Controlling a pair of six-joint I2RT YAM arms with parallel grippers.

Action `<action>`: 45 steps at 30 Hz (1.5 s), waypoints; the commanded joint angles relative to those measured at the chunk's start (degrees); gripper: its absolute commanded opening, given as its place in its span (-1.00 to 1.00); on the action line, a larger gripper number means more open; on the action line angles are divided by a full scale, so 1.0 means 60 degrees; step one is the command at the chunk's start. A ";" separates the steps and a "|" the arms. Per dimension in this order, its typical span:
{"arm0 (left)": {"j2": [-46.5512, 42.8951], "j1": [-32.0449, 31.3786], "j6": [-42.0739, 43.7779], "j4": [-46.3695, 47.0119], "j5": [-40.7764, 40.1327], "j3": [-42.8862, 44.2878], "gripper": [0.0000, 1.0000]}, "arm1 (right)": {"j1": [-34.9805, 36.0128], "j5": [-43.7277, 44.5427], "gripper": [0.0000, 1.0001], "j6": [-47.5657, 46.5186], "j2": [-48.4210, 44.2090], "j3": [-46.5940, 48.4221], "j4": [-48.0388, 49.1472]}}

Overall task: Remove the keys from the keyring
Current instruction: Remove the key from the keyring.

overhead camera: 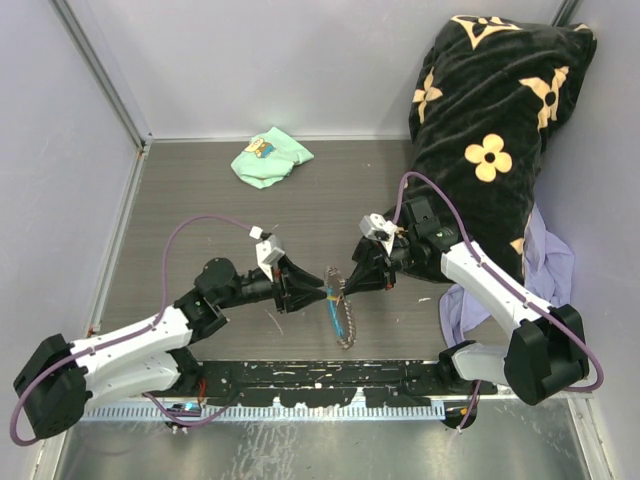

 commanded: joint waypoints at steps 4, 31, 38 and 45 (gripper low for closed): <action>0.0886 -0.0553 0.0822 0.0918 0.0066 0.0795 -0.39 | 0.0040 -0.0327 -0.99 -0.0243 -0.0308 0.0160 -0.0024; 0.1700 -0.1038 0.1120 0.0789 -0.0420 0.1251 -0.70 | 0.0081 -0.0295 -0.99 -0.0448 -0.0392 0.0190 -0.0219; 0.1763 -0.1056 0.1142 0.0539 -0.0409 0.1393 -0.97 | 0.0096 -0.0244 -0.98 -0.0497 -0.0405 0.0203 -0.0257; 0.1584 -0.1056 0.1357 -0.0765 -0.0444 0.1755 -1.00 | 0.0121 -0.0006 -0.98 -0.0741 -0.0428 0.0237 -0.0449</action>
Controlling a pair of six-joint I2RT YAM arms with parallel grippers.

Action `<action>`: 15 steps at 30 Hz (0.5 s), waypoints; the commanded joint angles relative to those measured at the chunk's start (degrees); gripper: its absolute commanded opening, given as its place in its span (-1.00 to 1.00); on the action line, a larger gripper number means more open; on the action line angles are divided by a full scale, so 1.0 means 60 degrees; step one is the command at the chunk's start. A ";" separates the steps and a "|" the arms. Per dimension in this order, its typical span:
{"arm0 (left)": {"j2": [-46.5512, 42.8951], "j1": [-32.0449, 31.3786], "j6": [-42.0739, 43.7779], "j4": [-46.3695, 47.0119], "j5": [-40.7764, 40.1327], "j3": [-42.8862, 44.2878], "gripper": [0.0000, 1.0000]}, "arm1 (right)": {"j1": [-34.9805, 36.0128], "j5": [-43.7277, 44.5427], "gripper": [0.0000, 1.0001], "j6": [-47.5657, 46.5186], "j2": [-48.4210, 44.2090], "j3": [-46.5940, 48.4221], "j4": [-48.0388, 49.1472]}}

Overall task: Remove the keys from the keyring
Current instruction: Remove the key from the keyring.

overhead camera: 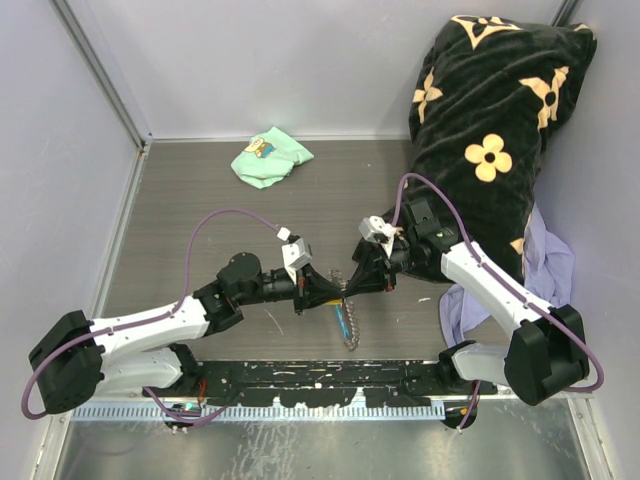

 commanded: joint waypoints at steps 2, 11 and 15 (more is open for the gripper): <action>-0.0296 -0.0062 0.0384 -0.1473 -0.0097 0.0880 -1.00 | 0.0120 0.0044 -0.90 -0.0831 -0.0436 0.0335 -0.0470; -0.0092 -0.0057 0.0645 -0.5129 0.0129 0.2827 -1.00 | 0.0508 0.1249 -0.78 -0.1769 -0.0517 0.0634 -0.1276; 0.0392 -0.0056 0.0791 -0.6520 0.0285 0.3768 -1.00 | 0.0547 0.1385 -0.77 -0.1697 -0.0524 0.0666 -0.1263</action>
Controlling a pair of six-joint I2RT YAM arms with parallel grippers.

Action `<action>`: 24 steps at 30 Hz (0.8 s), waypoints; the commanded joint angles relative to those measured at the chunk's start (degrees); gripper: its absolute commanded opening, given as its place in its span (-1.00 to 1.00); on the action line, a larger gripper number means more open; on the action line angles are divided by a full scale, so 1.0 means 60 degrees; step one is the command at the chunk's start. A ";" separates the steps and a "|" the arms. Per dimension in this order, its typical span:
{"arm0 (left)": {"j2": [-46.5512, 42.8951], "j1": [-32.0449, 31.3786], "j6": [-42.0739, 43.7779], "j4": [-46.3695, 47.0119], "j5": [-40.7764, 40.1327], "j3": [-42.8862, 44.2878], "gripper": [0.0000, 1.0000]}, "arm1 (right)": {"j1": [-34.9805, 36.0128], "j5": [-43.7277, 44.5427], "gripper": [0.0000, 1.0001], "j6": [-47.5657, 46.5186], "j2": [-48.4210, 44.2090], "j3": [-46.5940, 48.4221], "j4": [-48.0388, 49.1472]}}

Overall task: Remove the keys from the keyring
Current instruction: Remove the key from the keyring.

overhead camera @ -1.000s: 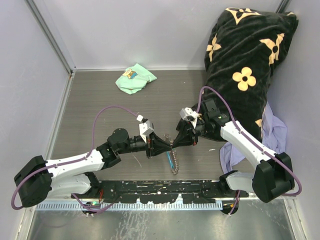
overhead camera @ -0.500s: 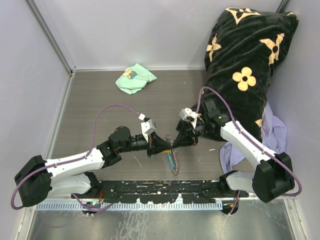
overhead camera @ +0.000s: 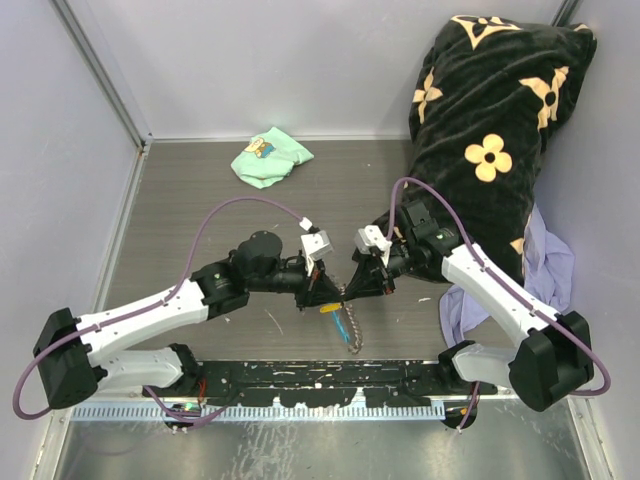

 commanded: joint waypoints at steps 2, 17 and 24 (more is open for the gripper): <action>0.0490 0.0039 0.0321 -0.1925 0.0301 0.1584 -1.00 | 0.0097 0.0383 -0.77 -0.0138 -0.0252 0.0327 -0.0148; 0.1841 0.0044 0.0392 -0.3706 0.0458 0.3319 -1.00 | 0.0215 0.0296 -0.69 0.0368 -0.0236 0.0227 0.0232; 0.2428 0.0046 0.0435 -0.4490 0.0554 0.4039 -1.00 | 0.0316 0.0289 -0.80 0.0360 -0.0257 0.0229 0.0215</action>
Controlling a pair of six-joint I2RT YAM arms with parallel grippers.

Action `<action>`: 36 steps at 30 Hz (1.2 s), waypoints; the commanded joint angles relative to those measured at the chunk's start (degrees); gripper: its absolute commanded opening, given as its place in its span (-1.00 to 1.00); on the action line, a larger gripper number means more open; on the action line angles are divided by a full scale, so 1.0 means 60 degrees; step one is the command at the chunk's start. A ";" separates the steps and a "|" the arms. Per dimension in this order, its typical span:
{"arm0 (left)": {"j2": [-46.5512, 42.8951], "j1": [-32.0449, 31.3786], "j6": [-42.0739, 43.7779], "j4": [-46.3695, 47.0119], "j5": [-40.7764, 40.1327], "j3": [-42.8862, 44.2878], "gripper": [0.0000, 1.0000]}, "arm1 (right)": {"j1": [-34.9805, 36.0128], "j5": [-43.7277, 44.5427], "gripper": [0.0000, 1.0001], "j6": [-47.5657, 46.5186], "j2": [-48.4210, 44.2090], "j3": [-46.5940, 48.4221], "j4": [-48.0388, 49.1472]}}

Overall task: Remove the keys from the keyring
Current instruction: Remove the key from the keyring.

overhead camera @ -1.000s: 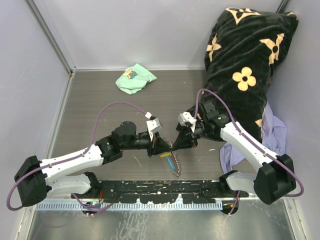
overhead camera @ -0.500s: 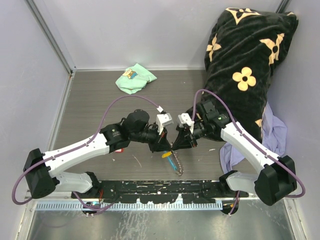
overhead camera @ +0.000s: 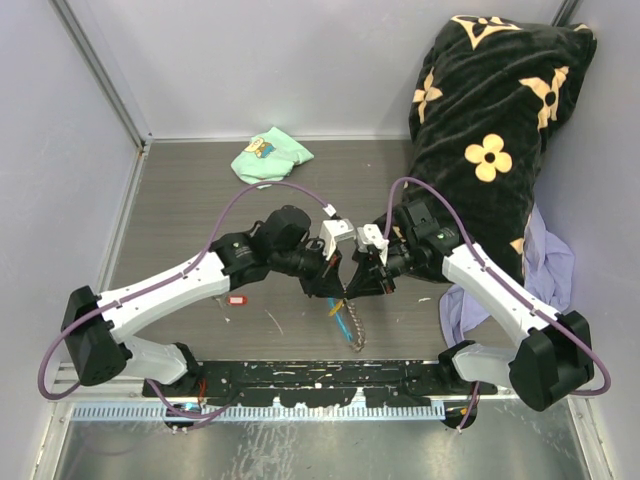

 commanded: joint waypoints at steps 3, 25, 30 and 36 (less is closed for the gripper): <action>0.0440 -0.0003 0.0042 -0.0311 0.0102 0.0846 -1.00 | 0.0338 -0.0258 -0.95 -0.0143 -0.0233 0.0259 0.0091; -0.4865 0.0319 -0.3181 0.6914 -0.2558 -0.4865 -0.39 | -0.0537 -0.3115 -0.99 0.2413 0.0113 0.0081 0.1862; -0.5313 0.0322 -0.3664 0.8685 -0.2988 -0.6001 -0.38 | -0.0597 -0.3170 -0.98 0.1815 0.0497 0.0199 0.1587; -0.5483 0.0311 -0.3125 0.9157 -0.3285 -0.6168 -0.38 | -0.0615 -0.3181 -0.98 -0.4713 0.2447 0.2838 -0.5084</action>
